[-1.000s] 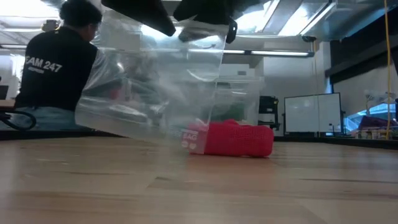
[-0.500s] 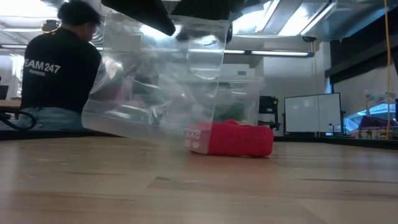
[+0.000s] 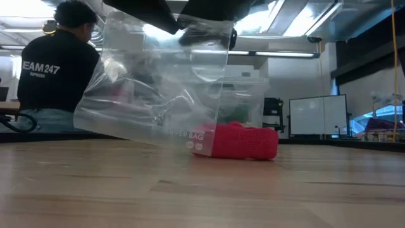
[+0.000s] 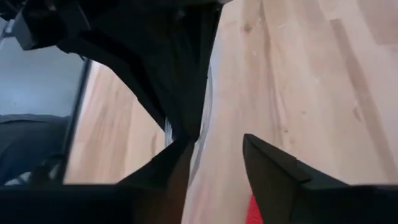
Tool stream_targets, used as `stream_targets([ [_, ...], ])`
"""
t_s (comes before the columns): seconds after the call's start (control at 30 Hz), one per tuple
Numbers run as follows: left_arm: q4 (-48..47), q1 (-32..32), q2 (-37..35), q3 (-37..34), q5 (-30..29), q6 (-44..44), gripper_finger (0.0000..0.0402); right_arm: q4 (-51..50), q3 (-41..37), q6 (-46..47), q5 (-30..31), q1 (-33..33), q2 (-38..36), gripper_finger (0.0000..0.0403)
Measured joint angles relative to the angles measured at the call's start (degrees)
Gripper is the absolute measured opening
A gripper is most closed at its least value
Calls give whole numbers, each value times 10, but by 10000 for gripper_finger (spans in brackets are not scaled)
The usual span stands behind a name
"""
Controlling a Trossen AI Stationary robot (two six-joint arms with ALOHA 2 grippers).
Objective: Roll bandage
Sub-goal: Open the transparent zip bag
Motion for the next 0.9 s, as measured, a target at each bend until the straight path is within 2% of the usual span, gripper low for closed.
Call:
stream_targets([
  [0.23, 5, 0, 1, -1, 6, 13, 3, 14, 0, -1, -20, 0, 22, 99],
  [0.43, 20, 0, 1, 0, -5, 10, 3, 14, 0, -36, 10, 0, 24, 12],
  [0.57, 30, -6, 1, 0, 0, 3, 3, -4, 0, -52, 77, 0, 23, 17],
  [0.73, 32, -10, 1, 0, 55, -31, 3, -39, 0, -71, 188, 0, 23, 7],
  [0.9, 25, -15, 4, 0, 86, -72, 3, -58, 1, -71, 233, -5, 20, 12],
])
